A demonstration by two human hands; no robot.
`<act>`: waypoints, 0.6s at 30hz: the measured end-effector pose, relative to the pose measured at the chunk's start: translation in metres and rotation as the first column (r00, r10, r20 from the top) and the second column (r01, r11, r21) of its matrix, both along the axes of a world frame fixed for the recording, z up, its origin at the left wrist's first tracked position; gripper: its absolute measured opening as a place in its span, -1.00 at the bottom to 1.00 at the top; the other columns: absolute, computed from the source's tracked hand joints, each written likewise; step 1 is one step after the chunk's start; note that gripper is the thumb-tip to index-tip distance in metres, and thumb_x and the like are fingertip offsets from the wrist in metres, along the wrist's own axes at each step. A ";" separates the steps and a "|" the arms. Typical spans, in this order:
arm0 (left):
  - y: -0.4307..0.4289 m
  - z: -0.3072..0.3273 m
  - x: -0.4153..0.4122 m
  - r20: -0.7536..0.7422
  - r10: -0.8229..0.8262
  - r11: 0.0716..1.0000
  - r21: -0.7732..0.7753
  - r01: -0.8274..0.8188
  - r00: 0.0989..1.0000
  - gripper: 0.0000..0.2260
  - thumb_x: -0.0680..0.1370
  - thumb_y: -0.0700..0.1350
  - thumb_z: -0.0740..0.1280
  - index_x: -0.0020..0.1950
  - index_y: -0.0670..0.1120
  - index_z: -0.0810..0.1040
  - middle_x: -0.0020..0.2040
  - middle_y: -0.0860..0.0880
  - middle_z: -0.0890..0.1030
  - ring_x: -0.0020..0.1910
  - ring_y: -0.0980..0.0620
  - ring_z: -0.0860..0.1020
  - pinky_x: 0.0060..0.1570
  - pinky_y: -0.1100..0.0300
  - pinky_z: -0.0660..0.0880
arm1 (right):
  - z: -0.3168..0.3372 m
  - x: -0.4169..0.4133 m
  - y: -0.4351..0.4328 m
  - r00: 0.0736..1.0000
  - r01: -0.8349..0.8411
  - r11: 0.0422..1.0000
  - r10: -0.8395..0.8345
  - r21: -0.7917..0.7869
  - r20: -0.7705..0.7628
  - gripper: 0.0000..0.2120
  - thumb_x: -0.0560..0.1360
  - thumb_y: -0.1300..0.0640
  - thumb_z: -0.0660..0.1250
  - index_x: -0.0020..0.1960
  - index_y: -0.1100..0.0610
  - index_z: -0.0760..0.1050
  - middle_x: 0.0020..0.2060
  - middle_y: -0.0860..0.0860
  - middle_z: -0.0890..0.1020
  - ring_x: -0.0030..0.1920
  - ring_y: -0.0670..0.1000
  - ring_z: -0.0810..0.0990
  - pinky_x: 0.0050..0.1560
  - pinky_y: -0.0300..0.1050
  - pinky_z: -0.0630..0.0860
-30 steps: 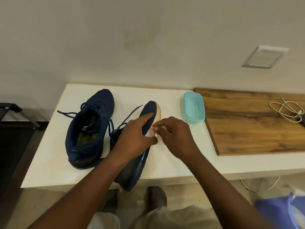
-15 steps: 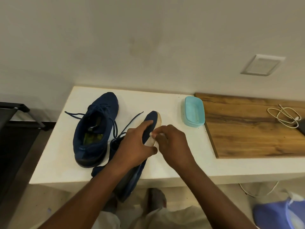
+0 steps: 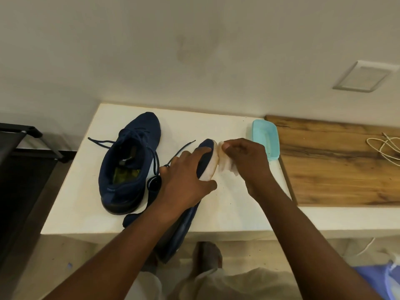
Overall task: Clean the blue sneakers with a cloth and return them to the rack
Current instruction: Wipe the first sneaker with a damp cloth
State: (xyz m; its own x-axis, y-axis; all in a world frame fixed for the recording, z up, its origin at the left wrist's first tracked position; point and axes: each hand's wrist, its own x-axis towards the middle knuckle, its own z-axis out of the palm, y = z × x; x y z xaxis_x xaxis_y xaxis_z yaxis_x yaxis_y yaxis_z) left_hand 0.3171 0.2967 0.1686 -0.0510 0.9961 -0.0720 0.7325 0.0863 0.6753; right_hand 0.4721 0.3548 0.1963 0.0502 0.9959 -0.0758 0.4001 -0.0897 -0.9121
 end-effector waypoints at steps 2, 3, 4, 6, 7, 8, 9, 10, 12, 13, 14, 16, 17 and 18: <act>0.001 0.000 -0.001 0.003 0.011 1.000 -0.003 -0.011 1.000 -0.29 0.40 0.17 0.46 0.50 0.28 0.24 0.28 0.11 0.46 0.29 0.01 0.41 0.29 -0.10 0.25 | 0.010 0.005 -0.003 0.977 0.007 0.985 -0.044 -0.173 -0.210 -0.93 0.55 0.05 0.37 -0.10 -0.06 0.60 -0.14 -0.10 0.66 -0.04 -0.02 0.62 -0.13 -0.28 0.59; 0.001 0.000 -0.001 0.006 0.015 1.000 -0.002 -0.015 1.000 -0.29 0.40 0.17 0.46 0.49 0.28 0.24 0.28 0.11 0.46 0.30 0.01 0.41 0.29 -0.10 0.25 | 0.014 0.007 -0.005 0.956 -0.014 0.971 -0.057 -0.240 -0.289 -0.93 0.56 0.06 0.36 -0.08 -0.03 0.61 -0.12 -0.06 0.66 -0.02 0.02 0.63 -0.10 -0.22 0.62; 0.002 0.000 -0.002 0.009 0.018 1.000 0.000 -0.018 1.000 -0.29 0.40 0.16 0.46 0.49 0.28 0.24 0.29 0.11 0.46 0.30 0.00 0.42 0.29 -0.10 0.25 | 0.017 0.009 -0.006 0.930 -0.039 0.957 -0.070 -0.288 -0.360 -0.92 0.57 0.06 0.34 -0.05 -0.01 0.61 -0.10 -0.02 0.67 -0.02 0.04 0.64 -0.07 -0.17 0.63; 0.001 0.001 -0.003 0.012 0.021 1.000 -0.004 -0.021 1.000 -0.29 0.40 0.15 0.46 0.49 0.28 0.24 0.31 0.10 0.46 0.31 0.00 0.41 0.29 -0.09 0.24 | 0.021 0.010 -0.008 0.874 -0.073 0.929 -0.116 -0.364 -0.471 -0.88 0.58 0.03 0.33 -0.01 0.04 0.61 -0.08 0.04 0.68 -0.05 0.04 0.66 -0.02 -0.08 0.62; 0.001 0.001 -0.002 0.011 0.019 1.000 -0.006 -0.019 1.000 -0.30 0.41 0.14 0.46 0.50 0.27 0.24 0.32 0.10 0.46 0.31 0.00 0.41 0.29 -0.08 0.23 | 0.024 0.010 -0.008 0.849 -0.089 0.914 -0.139 -0.397 -0.510 -0.82 0.56 -0.02 0.34 0.01 0.07 0.61 -0.08 0.05 0.68 -0.07 0.02 0.66 -0.05 -0.09 0.62; 0.001 0.002 -0.002 0.008 0.018 1.000 -0.007 -0.018 1.000 -0.30 0.41 0.14 0.46 0.50 0.27 0.24 0.32 0.10 0.45 0.31 0.00 0.40 0.29 -0.08 0.23 | 0.025 0.010 -0.008 0.832 -0.107 0.904 -0.147 -0.415 -0.535 -0.75 0.52 -0.08 0.37 0.02 0.09 0.62 -0.08 0.05 0.68 -0.10 0.01 0.66 -0.10 -0.12 0.58; 0.001 0.002 -0.002 0.008 0.019 1.000 -0.006 -0.019 1.000 -0.30 0.41 0.14 0.46 0.50 0.27 0.24 0.32 0.09 0.45 0.31 -0.01 0.40 0.29 -0.09 0.23 | 0.027 0.010 -0.008 0.828 -0.127 0.901 -0.134 -0.415 -0.545 -0.70 0.47 -0.11 0.41 0.04 0.10 0.62 -0.08 0.05 0.67 -0.10 0.00 0.65 -0.11 -0.13 0.54; 0.001 0.003 -0.001 0.008 0.019 1.000 -0.005 -0.019 1.000 -0.29 0.41 0.14 0.46 0.50 0.26 0.24 0.32 0.09 0.46 0.31 -0.01 0.41 0.30 -0.10 0.24 | 0.026 0.010 -0.007 0.840 -0.142 0.908 -0.099 -0.393 -0.533 -0.67 0.42 -0.10 0.46 0.05 0.10 0.62 -0.08 0.05 0.66 -0.09 0.01 0.62 -0.10 -0.13 0.51; 0.001 0.004 -0.002 0.009 0.018 1.000 -0.008 -0.017 1.000 -0.29 0.41 0.15 0.46 0.50 0.25 0.24 0.33 0.09 0.46 0.32 -0.02 0.41 0.32 -0.11 0.24 | 0.025 0.011 -0.008 0.868 -0.156 0.929 -0.034 -0.336 -0.495 -0.71 0.41 0.02 0.50 0.09 0.09 0.63 -0.08 0.04 0.66 -0.04 0.05 0.61 -0.09 -0.11 0.51; 0.001 0.003 -0.002 0.008 0.017 1.000 -0.009 -0.016 1.000 -0.30 0.42 0.15 0.46 0.50 0.25 0.24 0.33 0.09 0.46 0.32 -0.02 0.41 0.32 -0.12 0.25 | 0.025 0.011 -0.008 0.873 -0.148 0.934 -0.031 -0.326 -0.486 -0.75 0.43 0.10 0.49 0.10 0.08 0.63 -0.06 0.04 0.68 -0.03 0.06 0.62 -0.11 -0.14 0.55; 0.001 0.003 -0.002 0.009 0.017 1.000 -0.009 -0.017 1.000 -0.30 0.41 0.15 0.46 0.50 0.26 0.24 0.33 0.09 0.46 0.32 -0.02 0.41 0.32 -0.13 0.25 | 0.023 0.012 -0.007 0.872 -0.140 0.936 -0.037 -0.322 -0.487 -0.77 0.45 0.14 0.48 0.11 0.06 0.62 -0.03 0.04 0.70 -0.01 0.07 0.65 -0.12 -0.15 0.59; 0.001 0.003 -0.002 0.013 0.020 1.000 -0.009 -0.020 1.000 -0.30 0.41 0.15 0.46 0.49 0.26 0.24 0.32 0.10 0.46 0.32 -0.01 0.41 0.32 -0.12 0.25 | 0.021 0.013 -0.006 0.874 -0.154 0.935 -0.023 -0.321 -0.486 -0.80 0.51 0.16 0.42 0.12 0.03 0.62 0.04 0.05 0.70 0.08 0.07 0.66 -0.02 -0.11 0.62; 0.001 0.003 -0.002 0.014 0.021 1.000 -0.010 -0.021 1.000 -0.30 0.41 0.15 0.46 0.49 0.26 0.24 0.32 0.10 0.46 0.32 -0.01 0.41 0.31 -0.11 0.25 | 0.020 0.013 -0.005 0.878 -0.164 0.933 -0.009 -0.319 -0.478 -0.82 0.54 0.15 0.39 0.13 0.03 0.62 0.07 0.05 0.69 0.12 0.08 0.65 0.07 -0.06 0.61; 0.001 0.003 -0.002 0.013 0.022 1.000 -0.011 -0.021 1.000 -0.30 0.41 0.15 0.46 0.50 0.26 0.24 0.32 0.10 0.46 0.32 -0.01 0.41 0.31 -0.11 0.25 | 0.018 0.014 -0.003 0.882 -0.173 0.933 0.005 -0.314 -0.472 -0.82 0.56 0.15 0.35 0.15 0.04 0.62 0.10 0.06 0.68 0.15 0.09 0.63 0.15 -0.01 0.59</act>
